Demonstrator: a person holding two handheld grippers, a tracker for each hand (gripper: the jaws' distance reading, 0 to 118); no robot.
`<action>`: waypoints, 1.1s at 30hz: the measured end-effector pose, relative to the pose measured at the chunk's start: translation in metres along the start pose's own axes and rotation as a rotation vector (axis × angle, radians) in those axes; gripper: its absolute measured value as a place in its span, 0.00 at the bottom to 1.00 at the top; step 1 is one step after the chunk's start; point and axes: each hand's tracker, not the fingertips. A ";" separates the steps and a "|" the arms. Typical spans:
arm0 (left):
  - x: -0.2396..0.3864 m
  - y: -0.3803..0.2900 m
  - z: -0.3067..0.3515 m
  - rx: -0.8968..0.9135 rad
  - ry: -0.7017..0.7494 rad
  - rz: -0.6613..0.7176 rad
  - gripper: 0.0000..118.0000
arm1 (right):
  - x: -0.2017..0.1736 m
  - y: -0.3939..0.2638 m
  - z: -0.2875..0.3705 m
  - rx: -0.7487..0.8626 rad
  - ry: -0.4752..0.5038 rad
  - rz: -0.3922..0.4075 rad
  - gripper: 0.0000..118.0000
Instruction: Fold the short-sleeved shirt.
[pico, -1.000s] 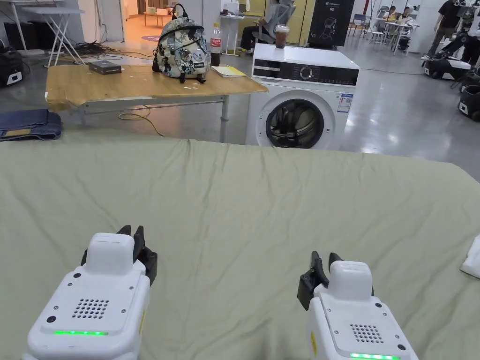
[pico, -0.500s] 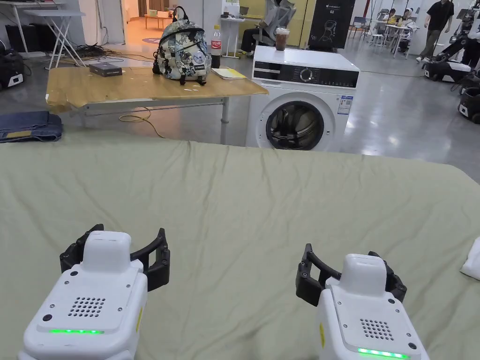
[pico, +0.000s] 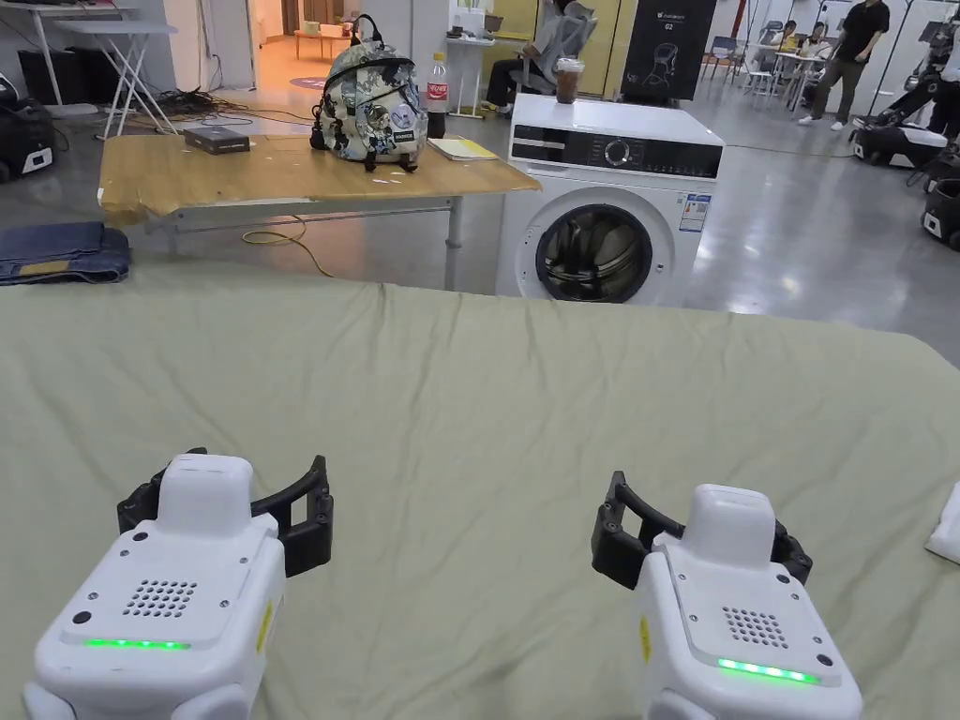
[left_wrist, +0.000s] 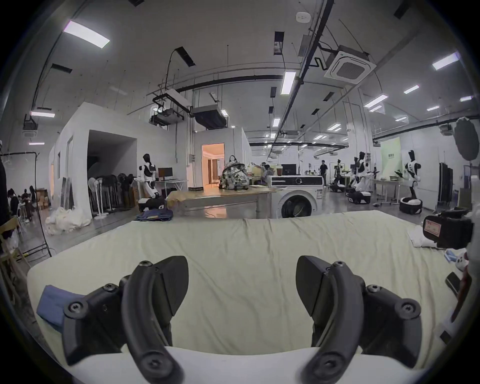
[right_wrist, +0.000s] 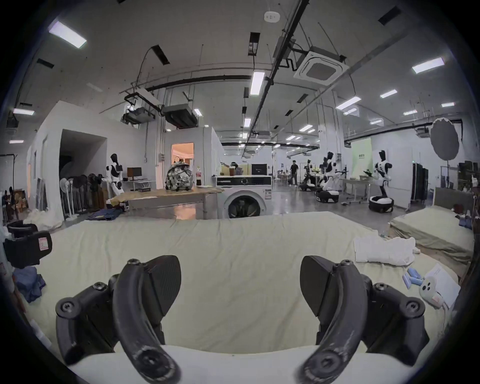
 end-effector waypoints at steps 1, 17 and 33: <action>-0.001 0.000 0.000 0.000 -0.009 0.008 0.74 | 0.000 0.001 -0.002 -0.015 0.005 -0.007 0.82; -0.015 -0.002 -0.010 -0.030 0.003 0.129 0.74 | 0.011 0.015 -0.008 -0.143 -0.046 -0.181 0.87; -0.011 -0.007 -0.015 -0.041 0.036 0.045 0.74 | 0.014 0.007 -0.015 -0.143 -0.084 -0.143 0.87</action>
